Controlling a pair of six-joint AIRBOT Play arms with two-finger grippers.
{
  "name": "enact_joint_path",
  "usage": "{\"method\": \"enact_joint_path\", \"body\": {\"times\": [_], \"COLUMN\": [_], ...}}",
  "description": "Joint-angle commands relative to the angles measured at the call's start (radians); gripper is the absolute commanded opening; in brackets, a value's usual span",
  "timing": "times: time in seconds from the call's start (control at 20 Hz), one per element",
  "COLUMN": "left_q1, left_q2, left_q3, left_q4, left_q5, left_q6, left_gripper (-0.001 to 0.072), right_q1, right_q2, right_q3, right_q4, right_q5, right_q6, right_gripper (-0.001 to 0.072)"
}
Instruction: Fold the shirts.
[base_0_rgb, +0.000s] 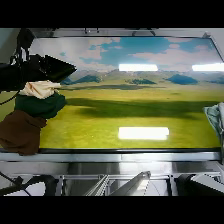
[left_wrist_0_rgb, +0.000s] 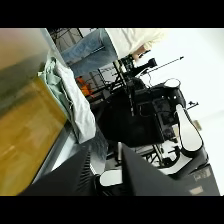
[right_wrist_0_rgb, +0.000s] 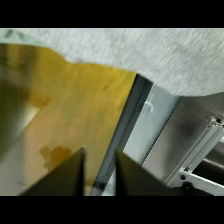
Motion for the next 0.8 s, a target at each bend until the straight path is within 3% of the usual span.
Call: {"method": "enact_joint_path", "body": {"times": [0.0, 0.1, 0.3, 0.45, 0.6, 0.75], "left_q1": [0.000, 0.001, -0.001, -0.001, -0.001, 0.000], "left_q2": [0.001, 0.001, 0.068, 0.251, 0.421, 0.523], "left_q3": [0.000, 0.021, 0.016, -0.185, -0.428, -0.593], "left_q4": [-0.002, 0.021, 0.080, 0.125, 0.313, 0.350], "left_q5": [-0.002, 0.032, -0.035, -0.031, 0.023, 0.051], "left_q6": [0.032, 0.036, -0.024, -0.052, -0.081, -0.083], "left_gripper": [-0.0004, -0.0005, -0.0005, -0.0004, -0.0003, 0.0016], "right_q1": [0.088, 0.209, 0.591, 0.948, 1.290, 1.480], "right_q2": [0.078, 0.139, 0.309, 0.437, 0.515, 0.486], "right_q3": [-0.002, -0.014, -0.140, -0.304, -0.517, -0.624], "right_q4": [0.045, 0.067, 0.277, 0.306, 0.303, 0.304], "right_q5": [0.002, -0.084, -0.288, -0.405, -0.551, -0.682], "right_q6": [-0.023, -0.034, -0.092, -0.109, -0.093, -0.082], "right_gripper": [0.0013, 0.0013, 0.0013, 0.0013, 0.0013, 0.0012]}}
